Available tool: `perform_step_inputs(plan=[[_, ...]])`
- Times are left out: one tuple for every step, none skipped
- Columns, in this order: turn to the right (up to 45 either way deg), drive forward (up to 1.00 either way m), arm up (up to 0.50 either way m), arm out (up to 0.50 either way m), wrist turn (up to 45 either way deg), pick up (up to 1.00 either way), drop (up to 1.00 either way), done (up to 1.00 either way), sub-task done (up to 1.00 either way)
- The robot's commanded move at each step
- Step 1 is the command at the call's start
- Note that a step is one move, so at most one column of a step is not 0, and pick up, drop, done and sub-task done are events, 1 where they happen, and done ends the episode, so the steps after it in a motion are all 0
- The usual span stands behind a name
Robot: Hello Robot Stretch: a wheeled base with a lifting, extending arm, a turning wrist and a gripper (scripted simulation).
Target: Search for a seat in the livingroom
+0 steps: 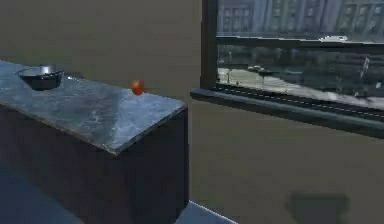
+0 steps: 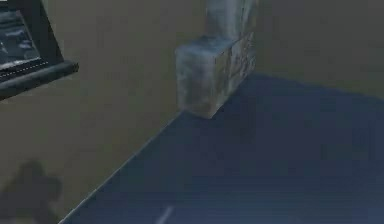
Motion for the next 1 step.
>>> perform_step_inputs(plan=[[-45.0,0.00,0.00,0.00,0.0,0.00,0.00,0.00,0.00]])
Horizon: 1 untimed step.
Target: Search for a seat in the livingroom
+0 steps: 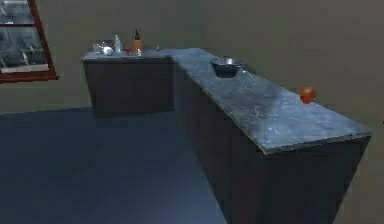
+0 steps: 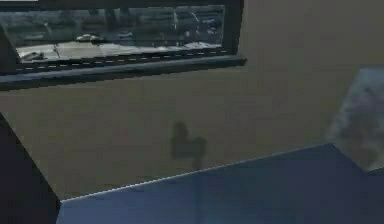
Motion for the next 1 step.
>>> perform_step_inputs(plan=[[-45.0,0.00,0.00,0.00,0.0,0.00,0.00,0.00,0.00]])
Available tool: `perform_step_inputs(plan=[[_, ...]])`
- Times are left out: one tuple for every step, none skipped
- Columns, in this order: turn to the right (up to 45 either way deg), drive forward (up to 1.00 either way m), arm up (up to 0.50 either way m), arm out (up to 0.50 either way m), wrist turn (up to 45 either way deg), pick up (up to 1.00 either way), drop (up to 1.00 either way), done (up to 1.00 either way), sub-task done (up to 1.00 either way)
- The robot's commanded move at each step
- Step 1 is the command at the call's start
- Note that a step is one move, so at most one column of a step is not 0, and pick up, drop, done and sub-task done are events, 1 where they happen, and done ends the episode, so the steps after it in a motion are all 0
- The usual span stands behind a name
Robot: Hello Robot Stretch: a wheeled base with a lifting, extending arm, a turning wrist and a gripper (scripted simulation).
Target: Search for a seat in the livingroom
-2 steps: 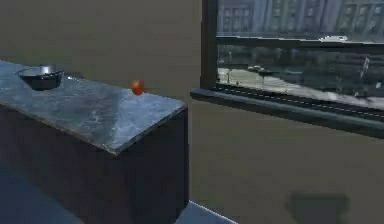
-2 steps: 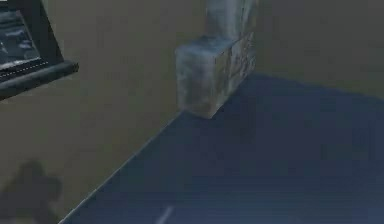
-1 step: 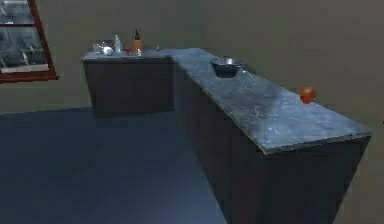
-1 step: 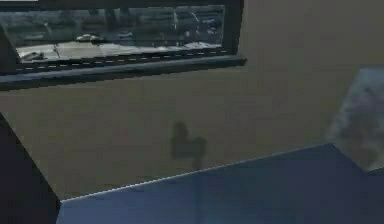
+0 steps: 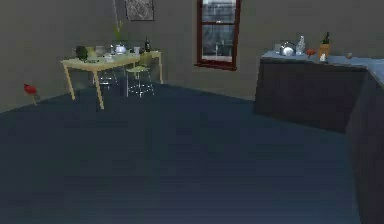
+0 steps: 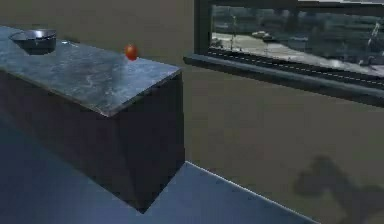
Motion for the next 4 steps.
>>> perform_step_inputs(plan=[[-45.0,0.00,0.00,0.00,0.0,0.00,0.00,0.00,0.00],[-27.0,0.00,0.00,0.00,0.0,0.00,0.00,0.00,0.00],[0.0,1.00,0.00,0.00,0.0,0.00,0.00,0.00,0.00],[0.0,1.00,0.00,0.00,0.0,0.00,0.00,0.00,0.00]])
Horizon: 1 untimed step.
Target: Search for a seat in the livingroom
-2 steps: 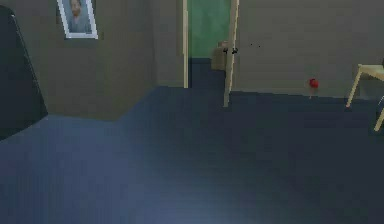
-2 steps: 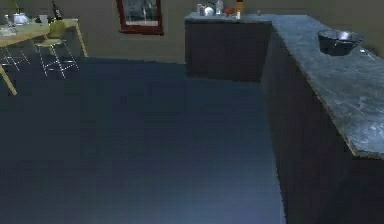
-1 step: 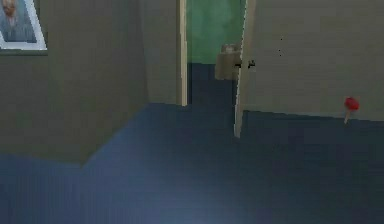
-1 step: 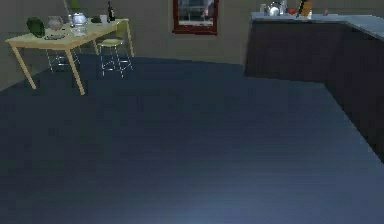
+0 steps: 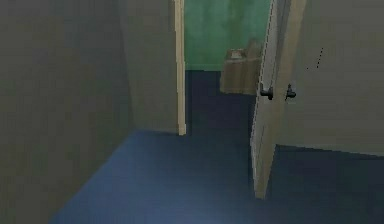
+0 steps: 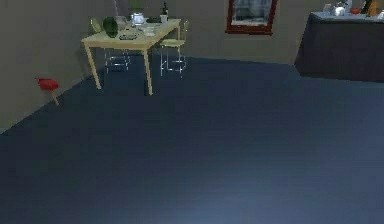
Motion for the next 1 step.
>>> perform_step_inputs(plan=[[-3.0,0.00,0.00,0.00,0.0,0.00,0.00,0.00,0.00]])
